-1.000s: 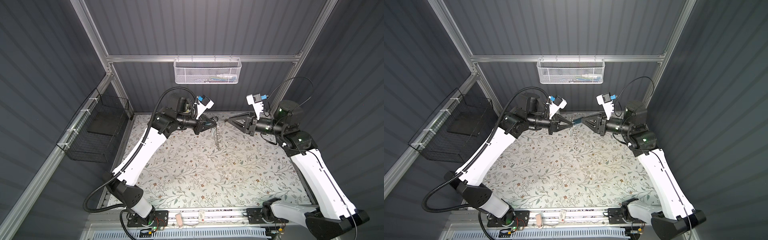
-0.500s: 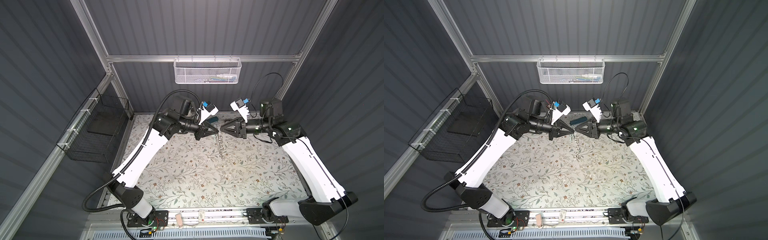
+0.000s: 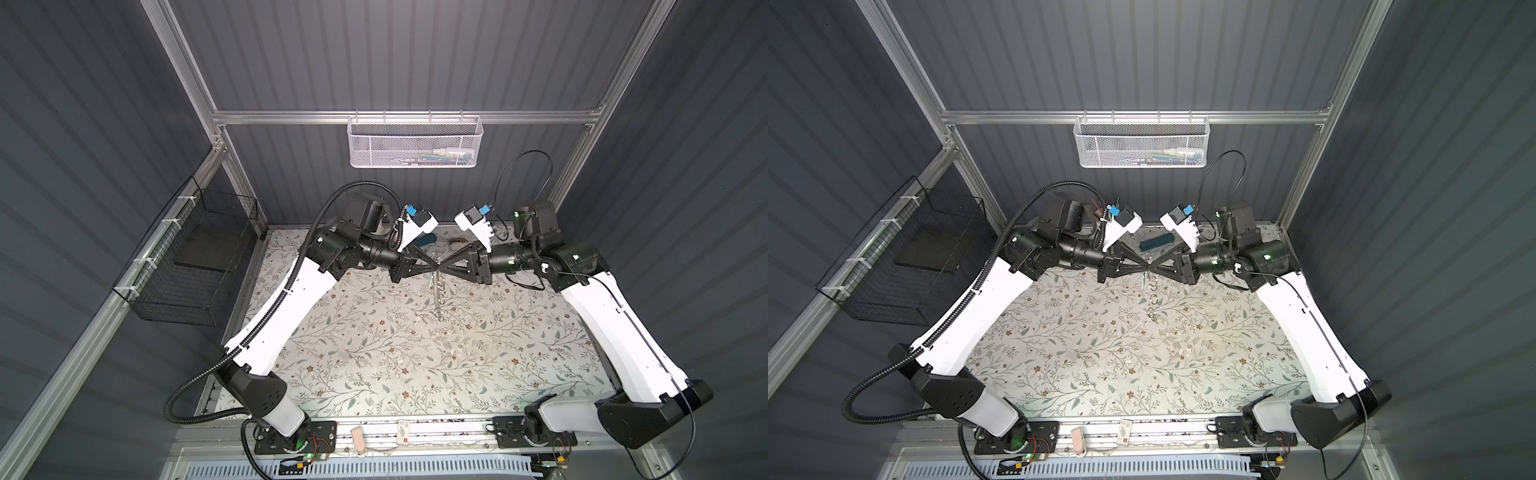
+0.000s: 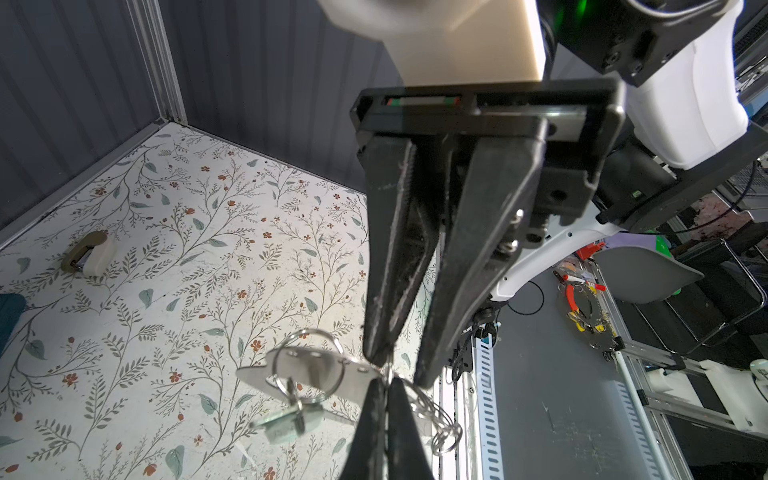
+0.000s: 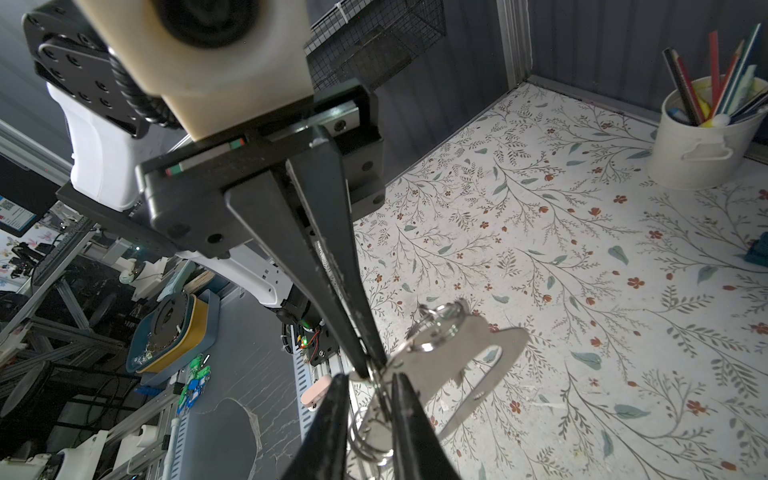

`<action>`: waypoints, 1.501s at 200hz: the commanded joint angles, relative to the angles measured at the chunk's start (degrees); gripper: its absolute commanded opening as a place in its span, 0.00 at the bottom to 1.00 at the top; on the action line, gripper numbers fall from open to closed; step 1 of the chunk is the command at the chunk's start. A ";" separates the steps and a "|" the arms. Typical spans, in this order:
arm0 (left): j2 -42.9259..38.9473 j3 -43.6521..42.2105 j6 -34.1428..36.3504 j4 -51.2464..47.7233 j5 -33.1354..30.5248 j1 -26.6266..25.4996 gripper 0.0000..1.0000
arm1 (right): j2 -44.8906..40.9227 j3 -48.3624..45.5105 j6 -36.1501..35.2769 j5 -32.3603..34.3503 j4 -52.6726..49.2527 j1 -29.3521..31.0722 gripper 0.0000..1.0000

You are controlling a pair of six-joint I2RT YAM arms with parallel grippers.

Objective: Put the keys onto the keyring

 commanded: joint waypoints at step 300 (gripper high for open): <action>-3.74 -13.57 -51.41 53.58 7.93 8.51 0.40 | -10.50 -22.32 27.95 15.25 63.46 0.28 0.00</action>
